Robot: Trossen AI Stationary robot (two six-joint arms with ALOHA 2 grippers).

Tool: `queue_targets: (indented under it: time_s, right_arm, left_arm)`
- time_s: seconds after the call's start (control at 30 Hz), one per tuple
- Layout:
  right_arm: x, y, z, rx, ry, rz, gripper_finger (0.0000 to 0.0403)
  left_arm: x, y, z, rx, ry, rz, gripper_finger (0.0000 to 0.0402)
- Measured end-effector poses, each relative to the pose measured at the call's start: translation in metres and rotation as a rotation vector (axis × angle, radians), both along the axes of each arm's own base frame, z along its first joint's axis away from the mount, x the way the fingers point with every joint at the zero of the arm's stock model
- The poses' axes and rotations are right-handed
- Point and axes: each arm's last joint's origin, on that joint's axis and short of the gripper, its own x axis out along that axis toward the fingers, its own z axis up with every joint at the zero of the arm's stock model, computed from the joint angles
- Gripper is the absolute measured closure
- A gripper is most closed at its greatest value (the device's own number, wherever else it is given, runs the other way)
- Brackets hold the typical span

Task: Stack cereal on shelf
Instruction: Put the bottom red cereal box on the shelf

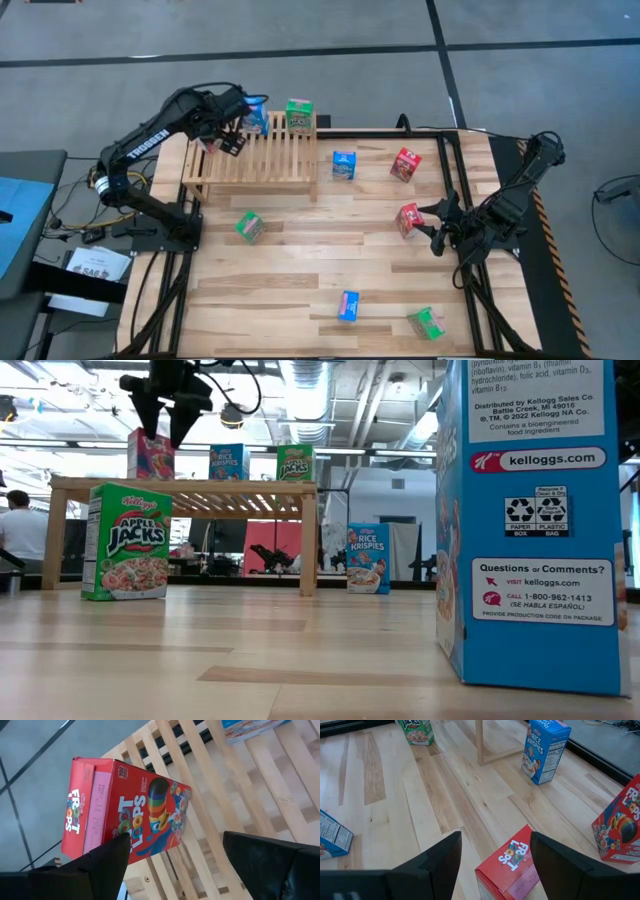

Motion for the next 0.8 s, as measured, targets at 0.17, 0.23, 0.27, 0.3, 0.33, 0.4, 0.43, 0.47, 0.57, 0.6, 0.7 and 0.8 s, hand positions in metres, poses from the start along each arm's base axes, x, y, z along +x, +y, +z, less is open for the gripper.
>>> queue_targets:
  time_s: [0.17, 0.23, 0.27, 0.3, 0.33, 0.4, 0.43, 0.47, 0.57, 0.6, 0.7, 0.8]
  right_arm:
    - [0.000, 0.000, 0.000, 0.000, 0.000, 0.000, 0.0142]
    - [0.000, 0.000, 0.000, 0.000, 0.000, 0.000, 0.0142]
    - [0.000, 0.000, 0.000, 0.000, 0.000, 0.000, 0.0142]
    - [0.000, 0.000, 0.000, 0.000, 0.000, 0.000, 0.0142]
    - [0.000, 0.000, 0.000, 0.000, 0.000, 0.000, 0.0142]
    - [0.000, 0.000, 0.000, 0.000, 0.000, 0.000, 0.0142]
    - [0.000, 0.000, 0.000, 0.000, 0.000, 0.000, 0.0142]
    - [0.000, 0.000, 0.000, 0.000, 0.000, 0.000, 0.0142]
    - [0.000, 0.000, 0.000, 0.000, 0.000, 0.000, 0.0142]
    - [0.000, 0.000, 0.000, 0.000, 0.000, 0.000, 0.0142]
    - [0.000, 0.000, 0.000, 0.000, 0.000, 0.000, 0.0142]
    - [0.000, 0.000, 0.000, 0.000, 0.000, 0.000, 0.0142]
  left_arm:
    - [-0.002, 0.002, 0.000, -0.008, -0.006, 0.009, 0.0093]
    - [-0.001, 0.002, 0.000, -0.019, -0.013, 0.006, 0.0093]
    - [-0.001, 0.002, 0.000, -0.025, -0.018, 0.005, 0.0093]
    - [-0.001, 0.001, -0.001, -0.032, -0.023, 0.002, 0.0093]
    - [-0.001, 0.001, -0.001, -0.041, -0.030, -0.002, 0.0093]
    - [0.000, 0.000, -0.001, -0.060, -0.044, -0.007, 0.0093]
    - [0.000, 0.000, -0.001, -0.070, -0.051, -0.010, 0.0093]
    - [0.000, 0.000, -0.001, -0.082, -0.060, -0.013, 0.0093]
    - [0.001, -0.001, -0.002, -0.112, -0.081, -0.023, 0.0093]
    - [0.002, -0.002, -0.002, -0.118, -0.085, -0.028, 0.0093]
    - [0.004, -0.005, -0.002, -0.121, -0.089, -0.041, 0.0093]
    - [0.007, -0.009, -0.002, -0.122, -0.093, -0.055, 0.0093]
